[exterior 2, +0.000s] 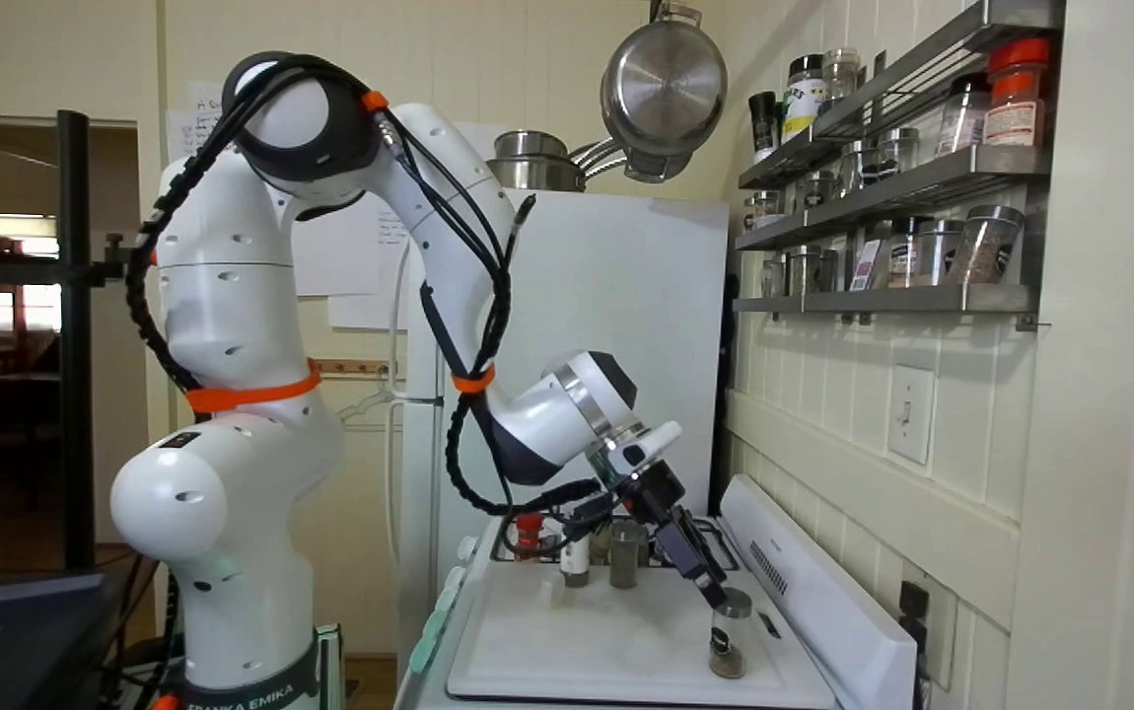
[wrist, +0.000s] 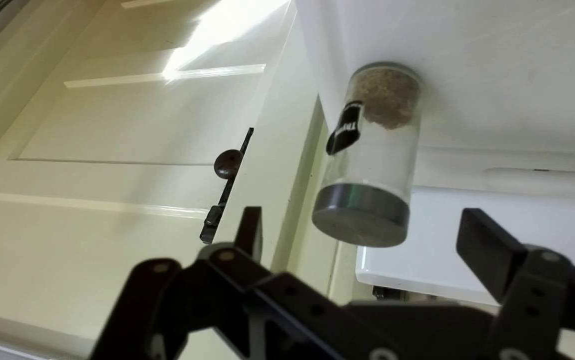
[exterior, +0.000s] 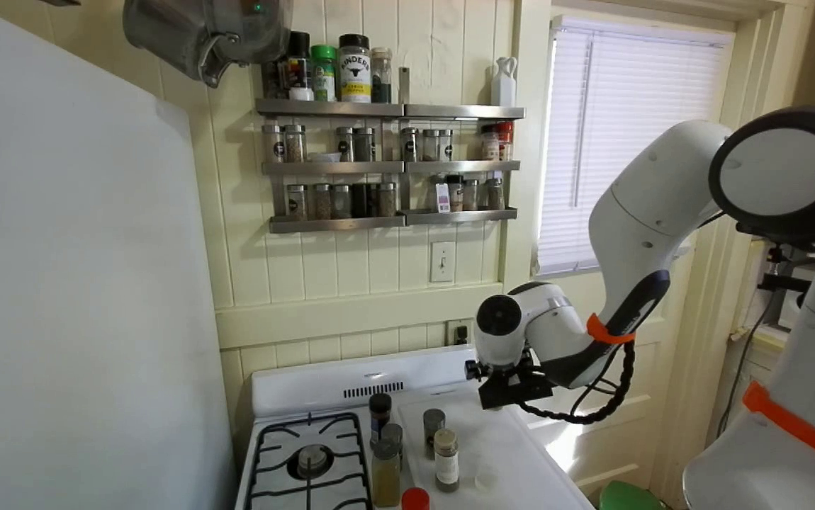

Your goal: Pick up one glass jar from the stove and put it on the bottom shelf.

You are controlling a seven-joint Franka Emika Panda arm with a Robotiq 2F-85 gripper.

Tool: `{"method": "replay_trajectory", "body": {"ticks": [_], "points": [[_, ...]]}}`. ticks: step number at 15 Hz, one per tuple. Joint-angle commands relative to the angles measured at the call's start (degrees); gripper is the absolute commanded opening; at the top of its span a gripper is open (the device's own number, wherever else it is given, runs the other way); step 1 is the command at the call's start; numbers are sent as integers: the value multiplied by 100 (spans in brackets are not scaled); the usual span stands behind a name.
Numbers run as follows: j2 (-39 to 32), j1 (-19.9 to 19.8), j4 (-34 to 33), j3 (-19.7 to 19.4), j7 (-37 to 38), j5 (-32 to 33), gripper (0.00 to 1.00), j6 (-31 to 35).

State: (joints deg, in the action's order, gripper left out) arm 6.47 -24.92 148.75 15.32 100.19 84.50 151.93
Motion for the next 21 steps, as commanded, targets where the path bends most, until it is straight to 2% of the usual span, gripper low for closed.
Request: {"method": "replay_trajectory", "body": {"ticks": [1,12,21], "points": [[-407,8,-272,59,652,619,100,-72],[-593,96,-112,111,1157,585,100,-177],[-954,75,-304,69,1354,699,100,-496]]}}
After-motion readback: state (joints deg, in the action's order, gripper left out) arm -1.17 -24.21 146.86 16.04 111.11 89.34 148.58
